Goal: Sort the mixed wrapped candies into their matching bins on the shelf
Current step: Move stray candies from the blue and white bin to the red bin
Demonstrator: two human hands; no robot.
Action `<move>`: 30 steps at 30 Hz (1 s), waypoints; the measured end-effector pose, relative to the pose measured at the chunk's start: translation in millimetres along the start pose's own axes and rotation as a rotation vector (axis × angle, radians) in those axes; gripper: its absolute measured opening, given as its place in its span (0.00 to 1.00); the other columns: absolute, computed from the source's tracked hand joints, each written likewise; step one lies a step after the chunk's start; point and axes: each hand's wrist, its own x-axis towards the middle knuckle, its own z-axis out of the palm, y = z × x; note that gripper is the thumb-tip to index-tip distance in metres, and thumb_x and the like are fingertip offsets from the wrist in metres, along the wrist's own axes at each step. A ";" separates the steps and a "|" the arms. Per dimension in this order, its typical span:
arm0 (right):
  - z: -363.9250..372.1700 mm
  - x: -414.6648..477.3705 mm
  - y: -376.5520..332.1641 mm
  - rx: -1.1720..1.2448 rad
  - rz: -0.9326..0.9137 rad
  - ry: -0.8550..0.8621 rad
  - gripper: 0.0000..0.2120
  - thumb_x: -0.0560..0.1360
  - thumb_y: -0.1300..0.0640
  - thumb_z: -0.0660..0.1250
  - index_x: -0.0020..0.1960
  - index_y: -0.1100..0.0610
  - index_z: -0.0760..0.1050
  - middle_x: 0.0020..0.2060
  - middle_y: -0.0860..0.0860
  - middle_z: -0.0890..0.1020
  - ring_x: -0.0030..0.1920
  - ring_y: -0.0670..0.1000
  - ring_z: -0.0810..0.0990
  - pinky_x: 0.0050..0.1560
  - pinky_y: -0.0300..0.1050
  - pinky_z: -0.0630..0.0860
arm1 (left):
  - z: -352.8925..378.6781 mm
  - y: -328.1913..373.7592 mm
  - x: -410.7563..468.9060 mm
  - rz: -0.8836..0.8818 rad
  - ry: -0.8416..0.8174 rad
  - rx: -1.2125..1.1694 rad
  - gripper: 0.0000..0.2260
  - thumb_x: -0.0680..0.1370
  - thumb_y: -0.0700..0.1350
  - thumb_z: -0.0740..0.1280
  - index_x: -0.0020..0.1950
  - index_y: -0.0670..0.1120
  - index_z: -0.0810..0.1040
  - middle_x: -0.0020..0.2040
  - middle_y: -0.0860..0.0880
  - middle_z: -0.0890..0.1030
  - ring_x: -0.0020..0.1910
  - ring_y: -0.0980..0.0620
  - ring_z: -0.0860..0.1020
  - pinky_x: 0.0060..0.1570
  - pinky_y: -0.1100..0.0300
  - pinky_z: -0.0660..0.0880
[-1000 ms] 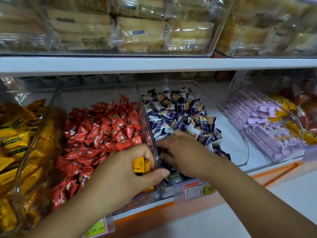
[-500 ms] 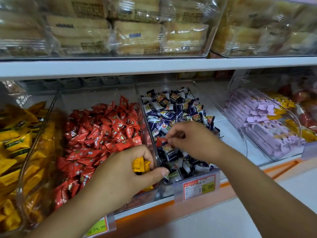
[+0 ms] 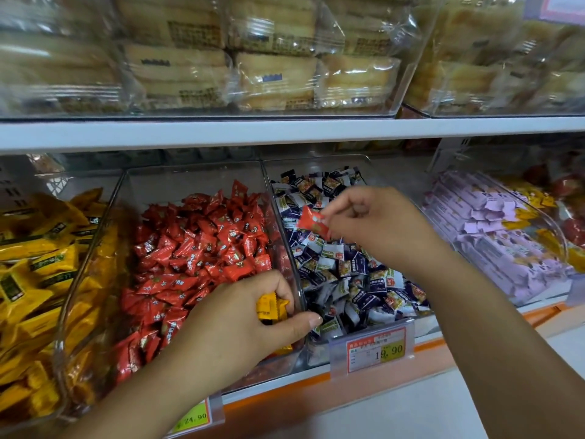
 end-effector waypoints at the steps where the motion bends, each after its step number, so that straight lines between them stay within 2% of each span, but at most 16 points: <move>1: 4.8 -0.6 -3.9 0.079 -0.032 -0.009 0.04 0.75 0.55 0.70 0.47 0.47 0.81 0.39 0.44 0.85 0.39 0.43 0.82 0.40 0.38 0.78 | 0.1 -0.1 0.0 0.003 0.001 0.000 0.23 0.64 0.72 0.62 0.45 0.55 0.72 0.36 0.50 0.77 0.28 0.57 0.70 0.34 0.51 0.71; 3: 11.8 -0.7 -6.9 0.100 -0.087 -0.103 0.10 0.77 0.53 0.68 0.56 0.42 0.78 0.46 0.42 0.84 0.47 0.42 0.81 0.49 0.35 0.78 | 0.4 -0.4 -0.5 0.007 0.005 -0.001 0.22 0.64 0.72 0.63 0.44 0.55 0.72 0.36 0.50 0.77 0.28 0.57 0.70 0.34 0.52 0.71; 4: 11.2 -0.1 -5.8 0.044 -0.093 -0.153 0.12 0.78 0.51 0.66 0.60 0.40 0.76 0.48 0.40 0.83 0.49 0.40 0.80 0.50 0.33 0.76 | 0.4 -0.5 -0.6 0.009 0.006 -0.002 0.22 0.64 0.72 0.63 0.44 0.56 0.72 0.36 0.49 0.77 0.28 0.57 0.70 0.34 0.51 0.71; 7: -7.4 0.1 5.4 -0.249 -0.018 -0.311 0.11 0.76 0.50 0.68 0.57 0.39 0.77 0.53 0.36 0.79 0.54 0.35 0.76 0.51 0.31 0.72 | 0.6 -0.4 -0.8 0.009 0.006 0.003 0.22 0.63 0.73 0.62 0.44 0.57 0.73 0.36 0.49 0.77 0.29 0.56 0.70 0.34 0.50 0.71; 9: -7.8 -4.9 14.6 -0.465 0.113 -0.510 0.20 0.72 0.44 0.72 0.62 0.33 0.73 0.65 0.38 0.71 0.67 0.41 0.66 0.63 0.41 0.67 | 0.5 -0.6 -0.5 0.007 0.007 0.011 0.23 0.63 0.73 0.62 0.45 0.57 0.73 0.36 0.50 0.77 0.29 0.56 0.70 0.34 0.50 0.72; 11: 12.1 -9.5 24.9 -0.693 0.141 -0.640 0.36 0.68 0.38 0.72 0.71 0.30 0.59 0.75 0.39 0.54 0.76 0.50 0.48 0.73 0.56 0.54 | 0.8 -0.7 0.4 0.009 0.005 0.003 0.23 0.63 0.73 0.62 0.45 0.56 0.73 0.36 0.49 0.77 0.29 0.56 0.70 0.34 0.50 0.72; 13: 36.5 -11.0 33.1 -0.848 0.077 -0.659 0.43 0.68 0.37 0.70 0.75 0.34 0.48 0.78 0.42 0.43 0.76 0.57 0.37 0.73 0.64 0.42 | 1.0 0.0 0.7 0.010 0.007 -0.005 0.23 0.63 0.72 0.62 0.44 0.55 0.73 0.35 0.50 0.77 0.29 0.56 0.70 0.34 0.50 0.72; 14: 43.4 -9.2 36.7 -0.888 0.059 -0.635 0.45 0.68 0.36 0.69 0.76 0.36 0.46 0.78 0.44 0.41 0.76 0.60 0.36 0.73 0.65 0.40 | 1.5 0.2 1.1 0.012 0.010 -0.005 0.23 0.63 0.72 0.62 0.44 0.55 0.73 0.34 0.51 0.77 0.29 0.56 0.70 0.34 0.50 0.72; 16: 46.0 -3.6 41.2 -0.915 0.056 -0.587 0.45 0.69 0.36 0.69 0.76 0.37 0.45 0.78 0.44 0.41 0.75 0.61 0.39 0.72 0.64 0.44 | 2.6 0.4 1.6 0.014 0.023 -0.003 0.23 0.63 0.72 0.62 0.44 0.55 0.73 0.34 0.51 0.77 0.28 0.57 0.70 0.35 0.50 0.73; 18: 45.2 0.9 41.8 -0.920 0.046 -0.551 0.44 0.68 0.36 0.69 0.76 0.37 0.47 0.77 0.45 0.45 0.75 0.61 0.47 0.71 0.63 0.52 | 3.5 -0.6 1.6 0.010 0.029 -0.006 0.24 0.63 0.72 0.63 0.44 0.54 0.73 0.34 0.50 0.77 0.28 0.56 0.70 0.35 0.49 0.73; 22: 47.4 6.9 41.4 -0.819 0.027 -0.486 0.41 0.66 0.38 0.74 0.73 0.38 0.56 0.73 0.46 0.55 0.70 0.60 0.59 0.62 0.56 0.67 | 4.1 0.0 0.9 0.007 0.026 -0.015 0.23 0.64 0.72 0.65 0.44 0.54 0.73 0.33 0.48 0.76 0.27 0.57 0.69 0.33 0.49 0.72; 27: 48.6 9.7 43.4 -0.855 0.075 -0.569 0.48 0.67 0.38 0.73 0.77 0.40 0.48 0.78 0.47 0.47 0.74 0.62 0.54 0.68 0.57 0.66 | 4.7 -1.4 2.9 0.008 0.028 -0.036 0.22 0.64 0.70 0.65 0.43 0.53 0.73 0.32 0.48 0.75 0.26 0.57 0.67 0.31 0.55 0.67; 30: 48.1 12.1 45.8 -0.769 0.046 -0.495 0.44 0.65 0.40 0.76 0.74 0.40 0.57 0.76 0.48 0.55 0.71 0.60 0.64 0.64 0.52 0.70 | 4.5 -1.9 3.1 0.012 0.035 -0.028 0.21 0.64 0.70 0.65 0.43 0.54 0.73 0.31 0.49 0.75 0.26 0.57 0.67 0.31 0.55 0.68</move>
